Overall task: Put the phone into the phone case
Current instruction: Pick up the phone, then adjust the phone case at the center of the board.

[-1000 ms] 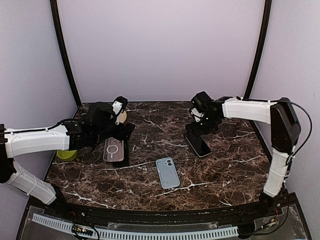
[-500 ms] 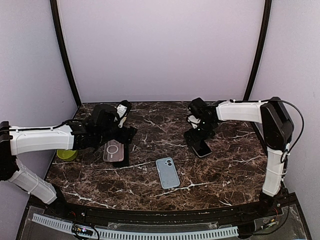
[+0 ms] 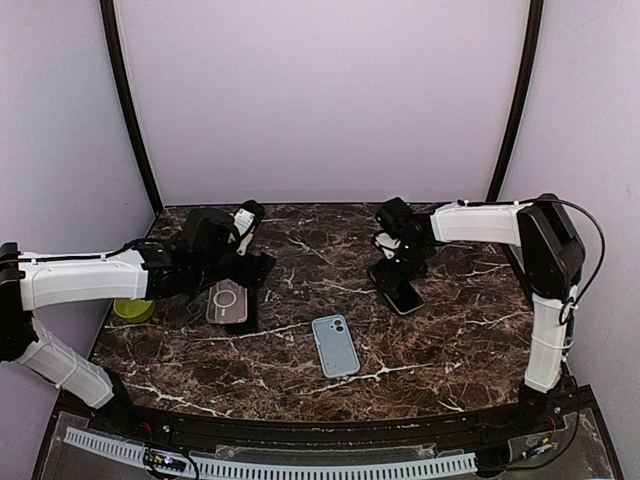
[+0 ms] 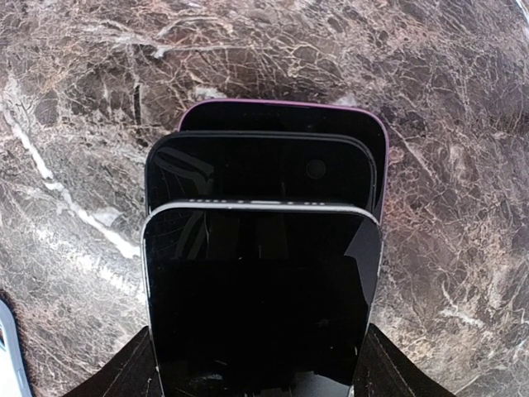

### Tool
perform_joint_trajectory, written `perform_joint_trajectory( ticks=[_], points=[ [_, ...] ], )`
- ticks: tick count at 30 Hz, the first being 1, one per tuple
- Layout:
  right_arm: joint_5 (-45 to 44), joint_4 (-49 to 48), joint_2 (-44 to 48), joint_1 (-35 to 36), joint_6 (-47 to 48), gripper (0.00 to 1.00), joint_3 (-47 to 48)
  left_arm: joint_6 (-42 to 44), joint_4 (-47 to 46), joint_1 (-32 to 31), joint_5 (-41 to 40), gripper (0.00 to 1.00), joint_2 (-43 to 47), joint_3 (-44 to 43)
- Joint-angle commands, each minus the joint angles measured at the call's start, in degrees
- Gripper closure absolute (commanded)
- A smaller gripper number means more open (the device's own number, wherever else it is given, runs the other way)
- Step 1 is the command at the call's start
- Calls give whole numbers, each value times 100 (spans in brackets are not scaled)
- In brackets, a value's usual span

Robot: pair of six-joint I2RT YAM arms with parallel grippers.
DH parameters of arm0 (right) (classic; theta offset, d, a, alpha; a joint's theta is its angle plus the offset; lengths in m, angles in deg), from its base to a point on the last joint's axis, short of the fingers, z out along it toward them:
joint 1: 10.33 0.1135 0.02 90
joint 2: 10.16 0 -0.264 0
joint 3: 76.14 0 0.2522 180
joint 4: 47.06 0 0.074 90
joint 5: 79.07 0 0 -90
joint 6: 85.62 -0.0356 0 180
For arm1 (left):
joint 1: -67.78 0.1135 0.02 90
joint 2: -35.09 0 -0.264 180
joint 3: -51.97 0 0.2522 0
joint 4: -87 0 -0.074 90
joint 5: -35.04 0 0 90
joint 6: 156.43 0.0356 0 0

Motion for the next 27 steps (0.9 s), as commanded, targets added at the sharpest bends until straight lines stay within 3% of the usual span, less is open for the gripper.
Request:
perform_joint_trajectory(
  ticks=[1, 6, 9, 14, 18, 23, 27],
  points=[
    [-106, 168, 70, -54, 65, 48, 225, 79, 104, 37, 121, 16, -44, -171],
    [-91, 156, 339, -57, 76, 56, 177, 107, 100, 30, 270, 17, -123, -190],
    [-3, 25, 509, -56, 88, 59, 43, 247, 183, 34, 817, 18, -199, -248],
    [88, -152, 604, -67, 207, 53, -185, 430, 771, -4, 1713, 20, -564, -623],
    [80, -221, 630, -90, 224, 65, -261, 617, 1189, -276, 1712, 23, -849, -840],
    [64, -440, 1110, -95, 191, 71, -464, 1316, 1515, -986, 1298, 23, -1089, -717],
    [47, -580, 1480, -95, 172, 74, -628, 1425, 2033, -1189, 1628, 24, -1422, -845]
  ],
)
